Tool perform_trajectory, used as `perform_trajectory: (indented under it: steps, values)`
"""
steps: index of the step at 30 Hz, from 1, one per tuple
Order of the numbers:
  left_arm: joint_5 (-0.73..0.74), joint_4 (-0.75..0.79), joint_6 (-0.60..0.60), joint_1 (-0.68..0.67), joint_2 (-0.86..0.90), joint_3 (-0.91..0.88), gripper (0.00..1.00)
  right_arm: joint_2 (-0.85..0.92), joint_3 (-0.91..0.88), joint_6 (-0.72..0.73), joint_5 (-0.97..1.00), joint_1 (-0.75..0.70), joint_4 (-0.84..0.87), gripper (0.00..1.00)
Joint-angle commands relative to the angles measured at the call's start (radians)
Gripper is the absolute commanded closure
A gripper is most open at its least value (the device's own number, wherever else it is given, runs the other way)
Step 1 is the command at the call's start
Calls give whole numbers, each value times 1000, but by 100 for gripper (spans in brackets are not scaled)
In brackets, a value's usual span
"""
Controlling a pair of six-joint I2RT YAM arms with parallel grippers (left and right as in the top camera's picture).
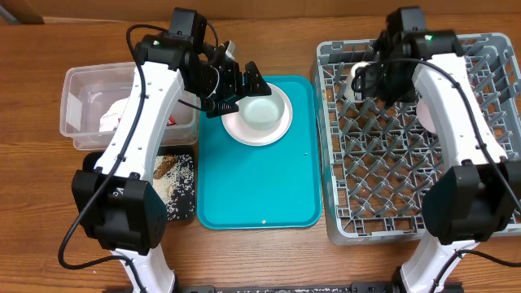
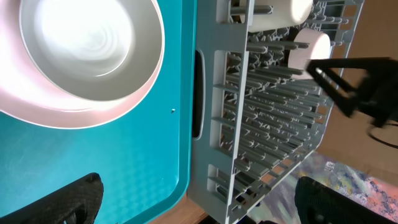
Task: Sort waste into correct bins and load items into the dishwasher
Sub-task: 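Raise the right gripper and move the left gripper to the white bowl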
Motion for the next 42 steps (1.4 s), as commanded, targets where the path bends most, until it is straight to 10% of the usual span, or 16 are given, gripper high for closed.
perform_trajectory:
  steps: [1, 6, 29, 33, 38, 42]
  values:
    - [-6, 3, 3, 2, -31, 22, 0, -66, 87, 11, -66, -5, -35, 19]
    - [-6, 3, 3, 2, -31, 22, 0, -126, 127, 10, -93, -5, -115, 0]
    - [-283, 59, 0, 2, -31, 22, 0, -142, 117, 10, -127, -5, -203, 0]
    - [-340, 71, -26, -14, -18, 20, 18, -142, 117, 10, -127, -5, -204, 0]
    - [-446, 63, -43, -70, 27, 20, 64, -142, 117, 10, -127, -5, -203, 0]
    - [-581, 71, -47, -122, 73, 20, 69, -142, 117, 10, -127, -5, -203, 0]
